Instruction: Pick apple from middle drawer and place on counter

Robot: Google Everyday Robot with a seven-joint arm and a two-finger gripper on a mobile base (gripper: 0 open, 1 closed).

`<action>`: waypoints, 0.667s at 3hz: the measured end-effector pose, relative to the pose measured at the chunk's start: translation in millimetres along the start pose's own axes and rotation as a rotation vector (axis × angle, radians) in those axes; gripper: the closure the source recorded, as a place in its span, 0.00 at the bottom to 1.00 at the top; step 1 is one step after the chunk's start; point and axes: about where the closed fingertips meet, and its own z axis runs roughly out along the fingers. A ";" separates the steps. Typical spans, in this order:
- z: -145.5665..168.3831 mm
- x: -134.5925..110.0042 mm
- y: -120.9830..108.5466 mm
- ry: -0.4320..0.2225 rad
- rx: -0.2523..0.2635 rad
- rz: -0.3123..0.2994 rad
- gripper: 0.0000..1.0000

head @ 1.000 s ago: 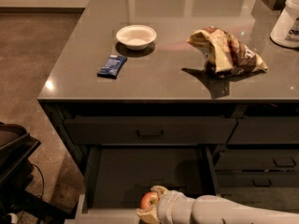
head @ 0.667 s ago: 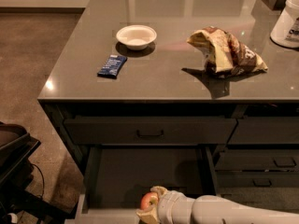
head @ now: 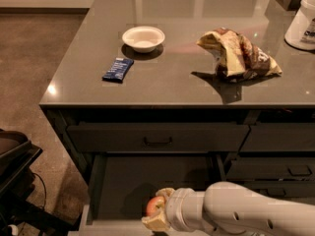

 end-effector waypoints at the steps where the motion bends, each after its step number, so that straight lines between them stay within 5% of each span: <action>1: -12.0 -17.3 10.8 0.021 -0.038 -0.031 1.00; 2: -11.7 -18.1 11.7 0.020 -0.040 -0.038 1.00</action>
Offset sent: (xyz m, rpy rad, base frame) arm -0.0053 0.0072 0.0206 -0.0115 0.0179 0.0436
